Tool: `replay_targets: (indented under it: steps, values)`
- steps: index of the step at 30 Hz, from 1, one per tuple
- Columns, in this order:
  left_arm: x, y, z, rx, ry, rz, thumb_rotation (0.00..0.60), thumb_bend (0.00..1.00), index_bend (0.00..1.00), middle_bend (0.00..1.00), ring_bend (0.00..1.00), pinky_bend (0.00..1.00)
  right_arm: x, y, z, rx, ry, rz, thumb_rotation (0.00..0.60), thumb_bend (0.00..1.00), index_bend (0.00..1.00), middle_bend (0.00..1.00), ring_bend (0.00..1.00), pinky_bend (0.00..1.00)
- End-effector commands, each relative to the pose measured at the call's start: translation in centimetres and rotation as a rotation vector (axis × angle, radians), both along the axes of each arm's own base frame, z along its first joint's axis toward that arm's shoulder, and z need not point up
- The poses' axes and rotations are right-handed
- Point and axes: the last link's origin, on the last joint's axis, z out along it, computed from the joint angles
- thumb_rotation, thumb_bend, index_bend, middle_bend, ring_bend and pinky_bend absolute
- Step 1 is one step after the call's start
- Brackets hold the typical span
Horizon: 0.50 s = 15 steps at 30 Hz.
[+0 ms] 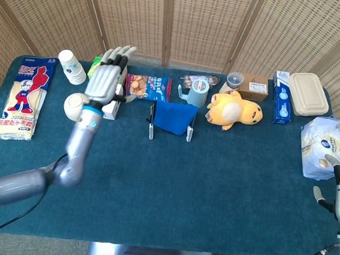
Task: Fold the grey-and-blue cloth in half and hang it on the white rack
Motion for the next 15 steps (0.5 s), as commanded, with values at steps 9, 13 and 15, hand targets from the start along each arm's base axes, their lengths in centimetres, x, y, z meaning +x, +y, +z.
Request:
replay_targets:
  steps: [9, 13, 15]
  values:
    - [-11.8, -12.5, 6.0, -0.091, 0.080, 0.177, 0.600, 0.13, 0.00, 0.00, 0.00, 0.00, 1.1, 0.2, -0.4, 0.021, 0.033, 0.011, 0.600, 0.29, 0.10, 0.01, 0.00, 0.00]
    - [-13.2, -15.5, 6.5, -0.110, 0.087, 0.171, 0.600, 0.13, 0.00, 0.00, 0.00, 0.00, 1.1, 0.5, -0.7, 0.028, 0.041, 0.005, 0.600, 0.31, 0.07, 0.01, 0.00, 0.00]
    - [-14.2, -17.5, 6.7, -0.120, 0.101, 0.170, 0.600, 0.13, 0.00, 0.00, 0.00, 0.00, 1.1, 0.8, -0.9, 0.029, 0.051, 0.001, 0.600, 0.31, 0.06, 0.00, 0.00, 0.00]
